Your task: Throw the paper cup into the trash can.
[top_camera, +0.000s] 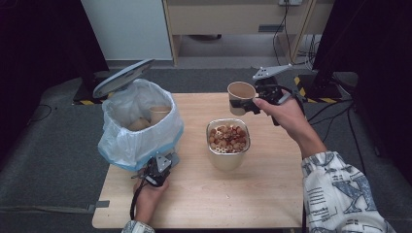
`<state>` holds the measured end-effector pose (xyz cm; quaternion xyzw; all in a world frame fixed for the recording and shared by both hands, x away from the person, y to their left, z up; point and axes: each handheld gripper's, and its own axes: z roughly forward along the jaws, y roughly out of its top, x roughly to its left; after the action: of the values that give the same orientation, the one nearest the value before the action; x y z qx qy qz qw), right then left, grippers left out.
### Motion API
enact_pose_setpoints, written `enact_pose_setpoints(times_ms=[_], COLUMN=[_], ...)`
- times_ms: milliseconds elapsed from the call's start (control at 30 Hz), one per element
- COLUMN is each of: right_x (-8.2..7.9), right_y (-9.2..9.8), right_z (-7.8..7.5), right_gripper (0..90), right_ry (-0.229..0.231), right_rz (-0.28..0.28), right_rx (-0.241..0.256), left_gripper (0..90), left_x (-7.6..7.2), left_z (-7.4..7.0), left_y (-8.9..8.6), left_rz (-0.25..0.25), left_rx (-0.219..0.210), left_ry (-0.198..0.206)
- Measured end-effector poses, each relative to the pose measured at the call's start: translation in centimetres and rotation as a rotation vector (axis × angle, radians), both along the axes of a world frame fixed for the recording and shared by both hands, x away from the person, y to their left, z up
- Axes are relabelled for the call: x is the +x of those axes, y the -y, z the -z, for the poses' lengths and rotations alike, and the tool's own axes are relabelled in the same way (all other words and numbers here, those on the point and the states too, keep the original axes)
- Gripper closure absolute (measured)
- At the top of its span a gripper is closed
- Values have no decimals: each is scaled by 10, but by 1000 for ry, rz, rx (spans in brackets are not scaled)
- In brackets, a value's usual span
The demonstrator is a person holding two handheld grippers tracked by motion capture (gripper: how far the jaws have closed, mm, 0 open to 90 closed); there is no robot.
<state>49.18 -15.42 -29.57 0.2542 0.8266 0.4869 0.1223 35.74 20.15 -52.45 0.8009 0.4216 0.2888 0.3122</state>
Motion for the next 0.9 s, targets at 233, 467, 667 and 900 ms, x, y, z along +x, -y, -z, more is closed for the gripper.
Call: enact_pose_setpoints(times_ms=[233,467,667,900], right_x=[0,1,1,1], right_y=[-10,-20,-27,-36], right_z=[-3,-6,-9,-11], right_gripper=[327,327,328,327], right_ry=[0,2,4,1], right_rz=[-10,-6,-13,-22], right_rx=[-2,-9,-4,-2], left_gripper=[889,889,889,889], left_x=[0,0,0,0], left_z=[0,0,0,0], left_y=[0,0,0,0], left_rz=[4,0,0,4], left_rx=[10,2,2,8], left_ry=[3,-1,-1,2])
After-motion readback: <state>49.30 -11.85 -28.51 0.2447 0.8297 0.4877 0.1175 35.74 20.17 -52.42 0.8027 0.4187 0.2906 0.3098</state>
